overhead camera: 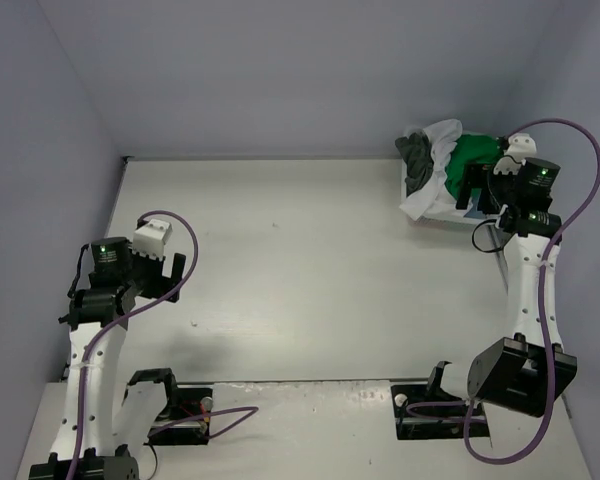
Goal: Fold and stack the t-shirts
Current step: Grab crumpled tshirt from bin with the right arm
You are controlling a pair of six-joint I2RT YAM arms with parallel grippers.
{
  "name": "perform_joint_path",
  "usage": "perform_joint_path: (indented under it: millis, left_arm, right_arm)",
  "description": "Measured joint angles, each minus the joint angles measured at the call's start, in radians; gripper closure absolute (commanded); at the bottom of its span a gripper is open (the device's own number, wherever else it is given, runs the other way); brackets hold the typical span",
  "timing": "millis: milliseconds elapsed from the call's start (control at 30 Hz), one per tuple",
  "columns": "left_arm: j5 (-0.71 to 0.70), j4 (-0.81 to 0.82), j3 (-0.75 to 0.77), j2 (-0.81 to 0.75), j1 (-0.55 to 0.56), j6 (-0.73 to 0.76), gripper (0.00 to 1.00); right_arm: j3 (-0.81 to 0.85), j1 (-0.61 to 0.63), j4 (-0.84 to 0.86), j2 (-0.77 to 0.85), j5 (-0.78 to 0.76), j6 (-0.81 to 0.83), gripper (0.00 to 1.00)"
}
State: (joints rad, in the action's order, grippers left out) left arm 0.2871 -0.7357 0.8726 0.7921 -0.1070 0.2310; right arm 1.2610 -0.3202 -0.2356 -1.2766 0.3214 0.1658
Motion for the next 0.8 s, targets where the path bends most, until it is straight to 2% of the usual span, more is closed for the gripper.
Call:
perform_joint_path:
  millis: [533,700,800]
  left_arm:
    - [0.002,0.000,0.000,0.000,-0.006,0.000,0.06]
    - [0.003,0.000,0.000,0.000,-0.006,0.000,0.06]
    - [0.003,0.000,0.000,0.000,-0.006,0.000,0.06]
  right_arm:
    - [0.003,0.000,-0.001,-0.057,0.028,0.006,0.00]
    - [0.112,0.000,-0.038,-0.174,0.039,0.016,0.00]
    - [0.237,0.008,-0.074,-0.264,0.029,0.024,0.02]
